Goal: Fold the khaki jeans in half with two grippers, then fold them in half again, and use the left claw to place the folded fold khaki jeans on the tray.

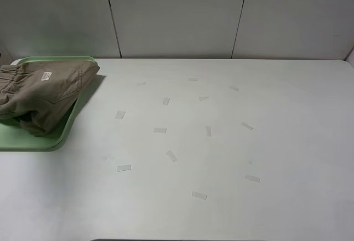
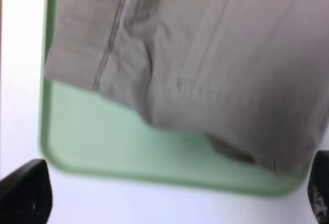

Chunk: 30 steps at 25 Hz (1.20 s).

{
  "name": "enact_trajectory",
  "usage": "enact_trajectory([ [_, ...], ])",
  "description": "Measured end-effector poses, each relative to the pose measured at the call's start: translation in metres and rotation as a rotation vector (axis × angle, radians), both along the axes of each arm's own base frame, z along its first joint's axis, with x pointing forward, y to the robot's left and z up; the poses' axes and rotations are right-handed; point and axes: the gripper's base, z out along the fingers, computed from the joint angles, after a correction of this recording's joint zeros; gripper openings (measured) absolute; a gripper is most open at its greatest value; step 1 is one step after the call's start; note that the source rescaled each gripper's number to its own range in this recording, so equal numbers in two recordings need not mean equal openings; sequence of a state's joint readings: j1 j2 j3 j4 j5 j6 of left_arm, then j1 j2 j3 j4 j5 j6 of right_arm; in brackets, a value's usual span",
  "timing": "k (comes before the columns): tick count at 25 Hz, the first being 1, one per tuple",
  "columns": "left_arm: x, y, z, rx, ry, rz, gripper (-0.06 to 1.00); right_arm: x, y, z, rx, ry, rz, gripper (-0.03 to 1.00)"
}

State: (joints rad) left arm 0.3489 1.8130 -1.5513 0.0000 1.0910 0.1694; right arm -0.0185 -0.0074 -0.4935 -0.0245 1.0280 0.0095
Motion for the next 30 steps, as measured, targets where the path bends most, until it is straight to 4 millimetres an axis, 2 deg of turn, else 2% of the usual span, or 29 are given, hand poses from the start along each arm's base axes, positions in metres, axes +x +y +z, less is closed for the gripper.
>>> enact_trajectory([
  [6, -0.034, -0.010, 0.042, 0.037, -0.036, -0.004, 1.00, 0.000, 0.000, 0.000, 0.000, 0.000, 0.000, 1.00],
  [12, -0.089, -0.030, 0.081, 0.079, -0.141, 0.001, 1.00, 0.000, 0.000, 0.000, 0.000, 0.000, 0.000, 1.00],
  [21, -0.175, -0.066, 0.105, 0.095, -0.293, -0.039, 1.00, 0.000, 0.000, 0.000, 0.000, 0.000, 0.000, 1.00],
  [30, -0.260, -0.105, 0.106, 0.103, -0.497, -0.103, 1.00, 0.000, 0.000, 0.000, 0.000, 0.000, 0.000, 1.00],
])
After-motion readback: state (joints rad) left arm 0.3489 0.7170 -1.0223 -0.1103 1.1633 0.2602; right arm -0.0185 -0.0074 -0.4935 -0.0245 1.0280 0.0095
